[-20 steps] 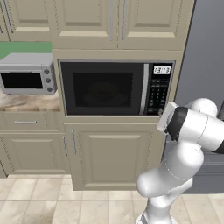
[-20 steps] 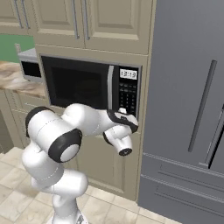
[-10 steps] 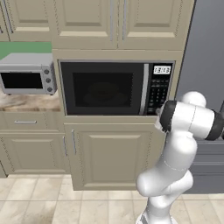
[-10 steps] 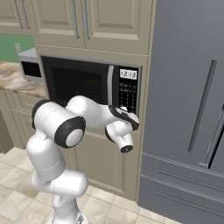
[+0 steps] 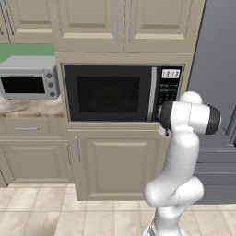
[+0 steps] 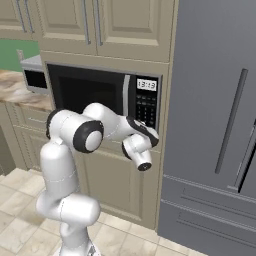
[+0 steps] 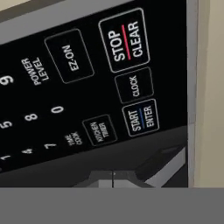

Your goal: Pick the mushroom from the sink and place it in the bowl. Then pick the bowl and place it in the microwave. Then close the microwave door and press the start button.

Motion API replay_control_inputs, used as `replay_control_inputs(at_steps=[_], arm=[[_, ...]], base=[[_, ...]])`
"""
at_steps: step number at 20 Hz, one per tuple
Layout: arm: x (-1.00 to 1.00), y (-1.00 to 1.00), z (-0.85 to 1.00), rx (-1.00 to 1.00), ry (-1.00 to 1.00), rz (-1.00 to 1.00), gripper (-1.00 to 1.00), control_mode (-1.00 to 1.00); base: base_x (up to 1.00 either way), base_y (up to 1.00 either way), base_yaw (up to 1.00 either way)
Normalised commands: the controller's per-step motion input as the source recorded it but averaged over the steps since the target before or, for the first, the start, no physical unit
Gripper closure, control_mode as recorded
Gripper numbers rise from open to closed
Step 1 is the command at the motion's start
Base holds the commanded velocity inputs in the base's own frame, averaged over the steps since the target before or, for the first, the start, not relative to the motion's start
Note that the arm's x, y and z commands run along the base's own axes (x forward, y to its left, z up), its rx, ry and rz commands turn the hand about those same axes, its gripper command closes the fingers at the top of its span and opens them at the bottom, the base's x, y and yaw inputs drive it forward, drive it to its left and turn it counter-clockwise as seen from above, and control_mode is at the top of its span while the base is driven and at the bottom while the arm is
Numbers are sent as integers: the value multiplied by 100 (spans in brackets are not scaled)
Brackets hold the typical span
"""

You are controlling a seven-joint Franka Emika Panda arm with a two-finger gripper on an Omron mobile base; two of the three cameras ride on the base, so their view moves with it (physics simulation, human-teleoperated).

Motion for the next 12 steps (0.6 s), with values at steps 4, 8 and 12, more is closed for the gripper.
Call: replay_control_inputs(at_steps=[4,8,12], arm=[[44,-2,-18,0,0,0,100,-100],[43,-12,-12,2,0,0,100,-100],[41,-12,-17,1,0,0,100,-100]], base=[[0,0,0],[0,0,0],[0,0,0]])
